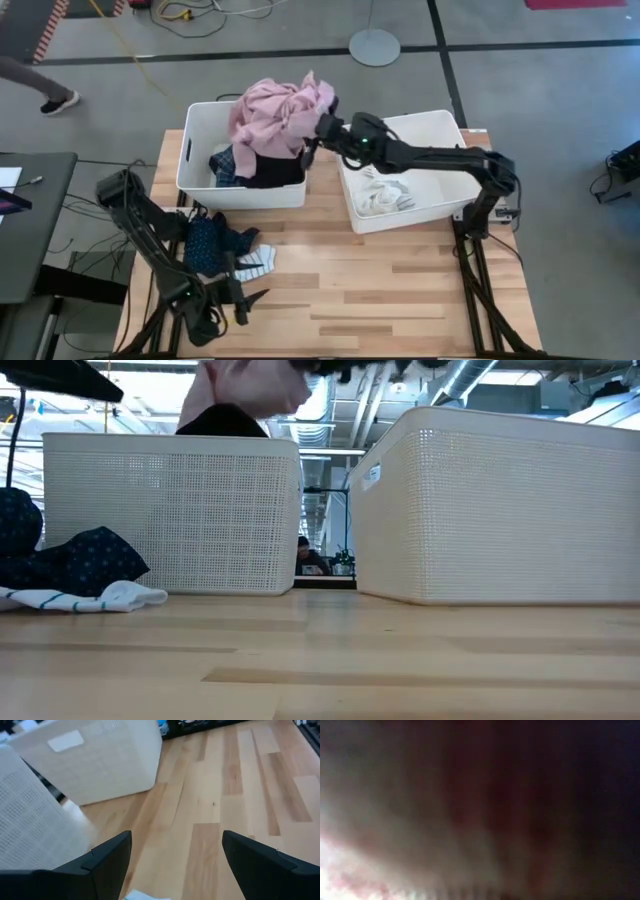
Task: Sort clothes
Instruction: Put the pink long-sleeved shirt into the left laundry bin
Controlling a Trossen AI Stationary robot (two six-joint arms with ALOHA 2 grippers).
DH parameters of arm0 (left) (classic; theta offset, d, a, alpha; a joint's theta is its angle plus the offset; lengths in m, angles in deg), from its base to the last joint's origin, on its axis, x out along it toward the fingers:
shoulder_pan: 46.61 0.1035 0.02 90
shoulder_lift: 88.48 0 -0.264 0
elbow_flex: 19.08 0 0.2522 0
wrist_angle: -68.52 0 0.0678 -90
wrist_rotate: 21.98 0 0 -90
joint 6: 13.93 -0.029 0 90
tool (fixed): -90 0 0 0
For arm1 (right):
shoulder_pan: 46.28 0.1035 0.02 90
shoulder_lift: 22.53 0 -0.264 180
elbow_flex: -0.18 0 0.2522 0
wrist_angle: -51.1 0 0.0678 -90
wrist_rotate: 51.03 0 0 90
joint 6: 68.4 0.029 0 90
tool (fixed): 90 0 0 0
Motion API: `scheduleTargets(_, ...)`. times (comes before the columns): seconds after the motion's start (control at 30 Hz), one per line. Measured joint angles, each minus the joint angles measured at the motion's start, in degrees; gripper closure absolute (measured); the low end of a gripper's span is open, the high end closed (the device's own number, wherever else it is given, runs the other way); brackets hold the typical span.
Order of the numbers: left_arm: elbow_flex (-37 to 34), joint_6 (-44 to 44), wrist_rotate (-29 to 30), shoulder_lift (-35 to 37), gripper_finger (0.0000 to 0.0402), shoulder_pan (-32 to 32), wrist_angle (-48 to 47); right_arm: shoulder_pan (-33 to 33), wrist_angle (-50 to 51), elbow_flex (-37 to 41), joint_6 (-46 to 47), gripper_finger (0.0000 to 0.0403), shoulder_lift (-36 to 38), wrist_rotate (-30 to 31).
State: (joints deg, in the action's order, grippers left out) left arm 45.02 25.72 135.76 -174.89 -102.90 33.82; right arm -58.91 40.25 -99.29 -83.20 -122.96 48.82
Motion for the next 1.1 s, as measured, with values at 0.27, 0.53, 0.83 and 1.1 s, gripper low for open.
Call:
scheduleTargets(0.27,-0.04,1.79,-0.09,-3.8,0.0098,0.21,6.15,-3.08,-8.36,0.0,4.18,0.035,-8.57,-0.47)
scheduleTargets(0.53,-0.04,1.79,0.08,-4.76,0.0098,0.23,7.63,-4.9,-11.59,-1.44,9.25,0.0349,-15.92,-4.85)
scheduleTargets(0.83,-0.04,1.66,0.09,-4.76,0.0098,0.23,7.52,-5.07,-5.08,-7.62,10.73,0.0348,-20.95,-8.47)
scheduleTargets(1.1,-0.04,1.64,0.09,-4.76,0.0098,0.23,7.5,-6.15,2.71,-8.15,14.42,0.0298,-19.35,-8.44)
